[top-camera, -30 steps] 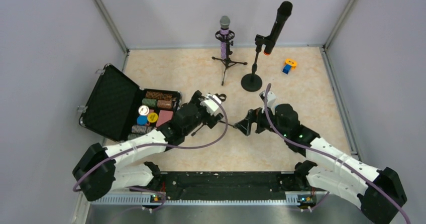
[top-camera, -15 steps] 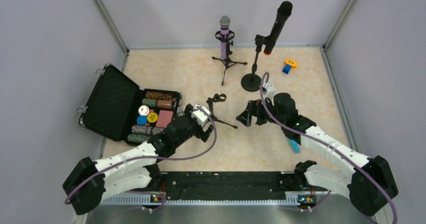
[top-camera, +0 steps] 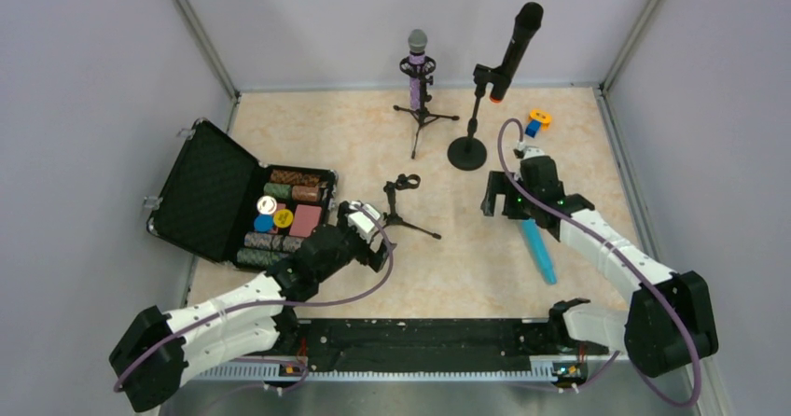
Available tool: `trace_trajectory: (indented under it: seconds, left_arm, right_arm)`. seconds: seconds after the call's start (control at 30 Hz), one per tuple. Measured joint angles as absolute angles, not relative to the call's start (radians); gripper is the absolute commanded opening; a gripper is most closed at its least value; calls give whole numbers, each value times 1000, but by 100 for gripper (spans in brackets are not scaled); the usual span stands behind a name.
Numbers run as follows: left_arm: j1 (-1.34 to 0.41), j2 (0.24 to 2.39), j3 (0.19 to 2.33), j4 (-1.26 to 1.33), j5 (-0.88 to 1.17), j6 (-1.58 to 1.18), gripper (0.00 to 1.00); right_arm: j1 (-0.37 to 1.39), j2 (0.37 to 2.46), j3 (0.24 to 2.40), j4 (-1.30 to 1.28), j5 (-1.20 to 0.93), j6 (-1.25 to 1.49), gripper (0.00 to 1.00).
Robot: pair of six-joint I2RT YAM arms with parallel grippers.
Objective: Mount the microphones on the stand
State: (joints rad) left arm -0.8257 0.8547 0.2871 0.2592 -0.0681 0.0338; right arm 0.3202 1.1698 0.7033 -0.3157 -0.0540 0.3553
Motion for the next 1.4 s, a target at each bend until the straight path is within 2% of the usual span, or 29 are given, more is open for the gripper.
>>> trace_trajectory:
  seconds: [0.4,0.6,0.63,0.7,0.83,0.87,1.07,1.17,1.23,1.4]
  left_arm:
    - [-826,859,286,266,-59,24,99]
    - [-826,864,286,270,-38,25,99]
    - [-826,867,286,270,-36,26,99]
    - [-826,869,286,268,-29,28,98]
    - [-826,868,286,268,-18,28,98]
    - [-826,868,286,268,-17,28,98]
    - [-826,853,286,268,-15,28,97]
    - [-826,850,286,268,-15,28,97]
    - [-826,850,286,268,-15,28,97]
    - [-826,851,286,268,-15,28,97]
  right_arm:
    - [319,1332,729,-448,309,345,97]
    - [319,1416,750,-474,365,361,92]
    - [319,1433,755,-474,361,362,88]
    - [319,1464,768,-468,344,361,74]
    - [319,1489,778,-434,296,355,30]
    - [319,1495,781,-427,277,352,28]
    - [316,1498,782,-390,181,372,27]
    - [316,1501,780,-362,104,397,33]
    - [316,1504,779,-350,64,408,42]
    - [317,1506,780,-326,15,405,78]
